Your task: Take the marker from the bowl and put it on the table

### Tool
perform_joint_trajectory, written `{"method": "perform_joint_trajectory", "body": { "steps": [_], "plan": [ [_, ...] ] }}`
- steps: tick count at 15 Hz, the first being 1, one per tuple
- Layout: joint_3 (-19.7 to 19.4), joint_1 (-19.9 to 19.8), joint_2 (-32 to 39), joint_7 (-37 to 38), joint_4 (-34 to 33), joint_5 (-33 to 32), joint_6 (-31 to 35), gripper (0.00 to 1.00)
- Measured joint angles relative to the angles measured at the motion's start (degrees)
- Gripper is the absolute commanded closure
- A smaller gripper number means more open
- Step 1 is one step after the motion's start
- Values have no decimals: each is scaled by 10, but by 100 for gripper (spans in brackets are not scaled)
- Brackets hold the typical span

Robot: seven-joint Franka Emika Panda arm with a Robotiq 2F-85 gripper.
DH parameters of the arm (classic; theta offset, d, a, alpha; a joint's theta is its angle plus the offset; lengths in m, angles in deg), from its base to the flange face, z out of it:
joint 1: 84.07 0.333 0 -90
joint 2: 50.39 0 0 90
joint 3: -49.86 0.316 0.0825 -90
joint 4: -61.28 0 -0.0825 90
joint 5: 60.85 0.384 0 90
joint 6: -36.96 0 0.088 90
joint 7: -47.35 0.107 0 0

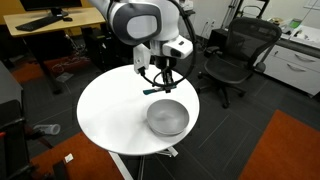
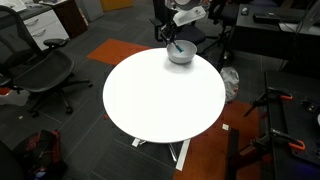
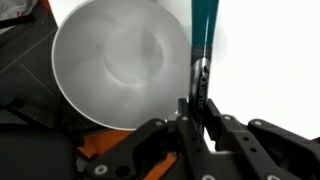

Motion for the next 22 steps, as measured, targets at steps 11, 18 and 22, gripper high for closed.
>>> {"method": "perform_joint_trajectory", "body": {
  "steps": [11,18,22],
  "plan": [
    [42,79,-45,158,129,41,112,95],
    [62,72,-35,160,132,95,104,95],
    [69,64,-8,160,128,105,102,95]
  ]
}}
